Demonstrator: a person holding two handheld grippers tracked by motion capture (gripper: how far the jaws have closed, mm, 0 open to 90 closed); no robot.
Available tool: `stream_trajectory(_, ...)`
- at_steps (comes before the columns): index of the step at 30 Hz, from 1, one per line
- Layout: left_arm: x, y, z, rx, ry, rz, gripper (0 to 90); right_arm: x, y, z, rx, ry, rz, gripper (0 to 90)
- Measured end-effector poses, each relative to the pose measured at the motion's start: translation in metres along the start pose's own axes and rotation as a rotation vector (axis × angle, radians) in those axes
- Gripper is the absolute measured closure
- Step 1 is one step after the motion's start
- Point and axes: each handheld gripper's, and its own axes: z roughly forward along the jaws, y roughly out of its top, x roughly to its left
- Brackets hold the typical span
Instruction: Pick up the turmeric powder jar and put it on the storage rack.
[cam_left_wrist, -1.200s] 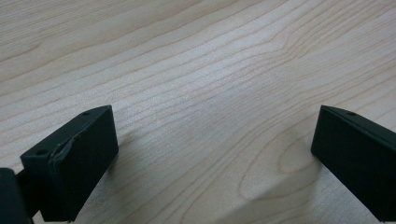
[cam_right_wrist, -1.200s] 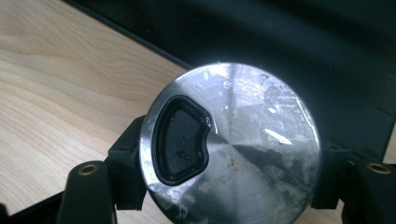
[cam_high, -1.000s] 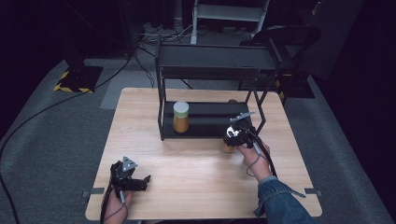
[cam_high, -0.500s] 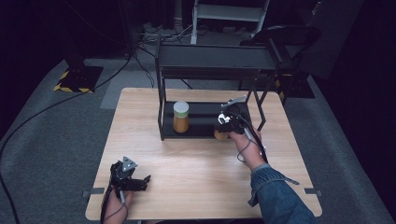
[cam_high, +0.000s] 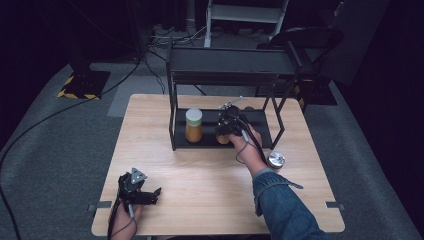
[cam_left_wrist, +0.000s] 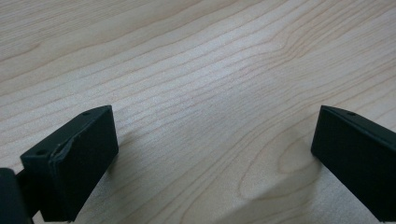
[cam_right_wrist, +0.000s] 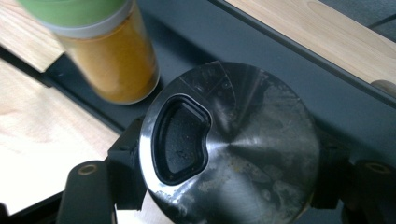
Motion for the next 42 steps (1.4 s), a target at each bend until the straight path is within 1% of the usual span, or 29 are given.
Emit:
stream_trajectory(2,0.000,0.000,0.000,0.000,0.000,0.000,0.6,0.002,0.004,0.008,0.004,-0.005,0.004,31.0)
stream_trajectory(6,0.000,0.001,0.000,0.001,0.002,-0.004,0.6,0.000,0.008,0.018,0.012,0.005,0.019,31.0)
stream_trajectory(8,0.000,0.001,0.000,0.001,0.002,-0.003,0.6,0.001,0.009,0.022,0.015,0.007,0.020,31.0)
stream_trajectory(12,0.000,0.001,0.000,0.001,0.003,-0.004,0.7,-0.002,0.009,0.027,0.017,0.029,0.036,31.0)
stream_trajectory(15,0.000,0.001,0.000,0.002,0.003,-0.004,0.6,-0.003,0.009,0.032,0.028,0.029,0.040,31.0)
stream_trajectory(17,0.000,0.001,0.000,0.002,0.003,-0.004,0.7,-0.006,0.008,0.036,0.035,0.040,0.050,30.9)
stream_trajectory(19,-0.001,0.001,0.000,0.001,0.003,-0.005,0.7,-0.012,0.004,0.036,0.022,0.057,0.074,30.8)
stream_trajectory(21,0.000,0.001,0.000,0.002,0.003,-0.004,0.6,-0.016,0.001,0.035,0.010,0.071,0.075,28.9)
stream_trajectory(23,0.000,0.001,0.000,0.001,0.003,-0.004,0.7,-0.016,-0.003,0.029,-0.019,0.064,0.076,21.8)
stream_trajectory(26,-0.001,0.001,0.000,0.001,0.003,-0.005,0.6,-0.021,-0.008,0.014,-0.053,0.076,0.090,16.7)
stream_trajectory(31,0.000,0.001,0.000,0.001,0.003,-0.004,0.6,-0.026,-0.023,-0.013,-0.110,0.074,0.081,12.3)
stream_trajectory(34,0.000,0.001,0.000,0.001,0.003,-0.004,0.6,-0.030,-0.035,-0.031,-0.131,0.078,0.077,8.5)
stream_trajectory(36,0.000,0.001,0.000,0.001,0.003,-0.004,0.6,-0.032,-0.043,-0.040,-0.147,0.078,0.076,8.0)
stream_trajectory(38,-0.001,0.001,0.000,0.001,0.003,-0.005,0.6,-0.034,-0.055,-0.051,-0.169,0.075,0.073,7.1)
stream_trajectory(41,-0.001,0.001,0.001,0.001,0.004,-0.005,0.7,-0.037,-0.068,-0.063,-0.185,0.068,0.069,5.1)
stream_trajectory(42,-0.001,0.001,0.001,0.001,0.004,-0.005,0.6,-0.039,-0.075,-0.067,-0.195,0.068,0.069,4.2)
